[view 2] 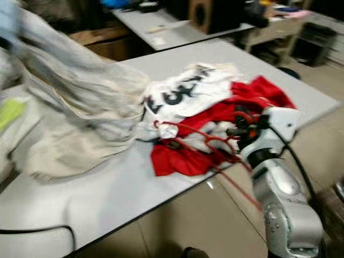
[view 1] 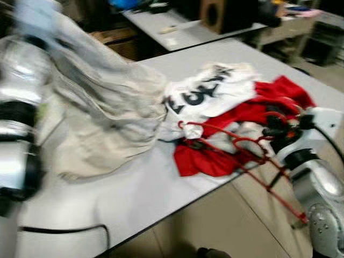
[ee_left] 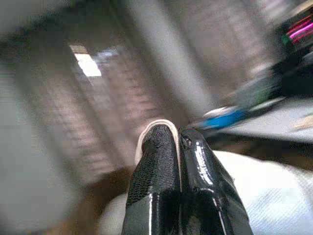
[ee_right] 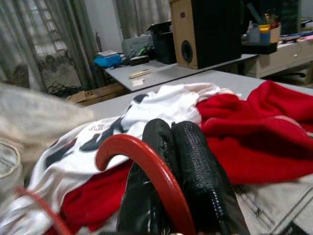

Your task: Hang hanger

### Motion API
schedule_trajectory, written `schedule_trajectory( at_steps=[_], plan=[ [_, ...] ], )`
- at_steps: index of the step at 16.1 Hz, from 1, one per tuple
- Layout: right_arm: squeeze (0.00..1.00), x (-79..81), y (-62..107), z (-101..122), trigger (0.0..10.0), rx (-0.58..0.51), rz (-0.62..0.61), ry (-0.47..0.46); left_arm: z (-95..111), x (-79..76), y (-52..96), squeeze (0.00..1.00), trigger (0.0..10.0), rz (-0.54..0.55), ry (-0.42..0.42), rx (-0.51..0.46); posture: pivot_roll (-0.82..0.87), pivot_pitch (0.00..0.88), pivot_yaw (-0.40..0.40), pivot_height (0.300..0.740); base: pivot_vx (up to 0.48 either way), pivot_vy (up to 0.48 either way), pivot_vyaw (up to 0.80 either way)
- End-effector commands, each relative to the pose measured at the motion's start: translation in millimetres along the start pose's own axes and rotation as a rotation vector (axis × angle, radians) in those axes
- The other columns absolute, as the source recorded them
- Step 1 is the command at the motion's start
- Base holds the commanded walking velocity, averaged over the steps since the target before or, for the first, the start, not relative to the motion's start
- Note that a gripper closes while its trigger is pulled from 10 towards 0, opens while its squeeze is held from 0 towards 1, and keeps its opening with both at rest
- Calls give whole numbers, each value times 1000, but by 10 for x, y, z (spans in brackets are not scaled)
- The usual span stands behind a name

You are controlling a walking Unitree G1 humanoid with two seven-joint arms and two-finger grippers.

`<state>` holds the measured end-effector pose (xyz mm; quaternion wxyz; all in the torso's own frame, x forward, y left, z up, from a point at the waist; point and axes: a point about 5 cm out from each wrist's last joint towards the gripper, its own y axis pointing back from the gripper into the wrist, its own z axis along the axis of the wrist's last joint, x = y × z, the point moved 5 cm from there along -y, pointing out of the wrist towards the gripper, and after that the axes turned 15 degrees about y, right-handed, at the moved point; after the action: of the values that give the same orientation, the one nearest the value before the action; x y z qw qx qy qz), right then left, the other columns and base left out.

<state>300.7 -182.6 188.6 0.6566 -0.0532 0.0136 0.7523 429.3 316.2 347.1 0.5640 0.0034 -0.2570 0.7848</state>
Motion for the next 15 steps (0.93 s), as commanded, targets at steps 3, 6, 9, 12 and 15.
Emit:
schedule_trajectory(
  at_steps=[3, 6, 9, 12, 15],
  plan=[
    [0, 158, 29, -9, 10000, 4, 84, 10, 47, 621, 42, 0, 10000, 196, -241, 16, -87, 0, 69, 740, 0, 0, 0],
    [0, 209, -30, 73, 10000, -36, 95, 29, -425, -118, 164, 0, 10000, -186, 203, 184, -77, 0, 64, 740, 0, 0, 0],
    [0, 602, 3, 353, 10000, -163, 309, 134, -587, -634, 349, 0, 10000, -284, 352, 206, -80, 0, 71, 740, 0, 0, 800],
    [0, 800, 79, 533, 10000, -245, 407, 134, -450, -874, 457, 0, 10000, -370, 395, 127, -80, 0, 64, 740, 0, 0, 800],
    [0, 380, -159, 287, 10000, -119, 117, 114, -227, -1178, 561, 0, 10000, -466, 435, 78, -79, 0, 62, 740, 0, 160, 800]
  ],
)
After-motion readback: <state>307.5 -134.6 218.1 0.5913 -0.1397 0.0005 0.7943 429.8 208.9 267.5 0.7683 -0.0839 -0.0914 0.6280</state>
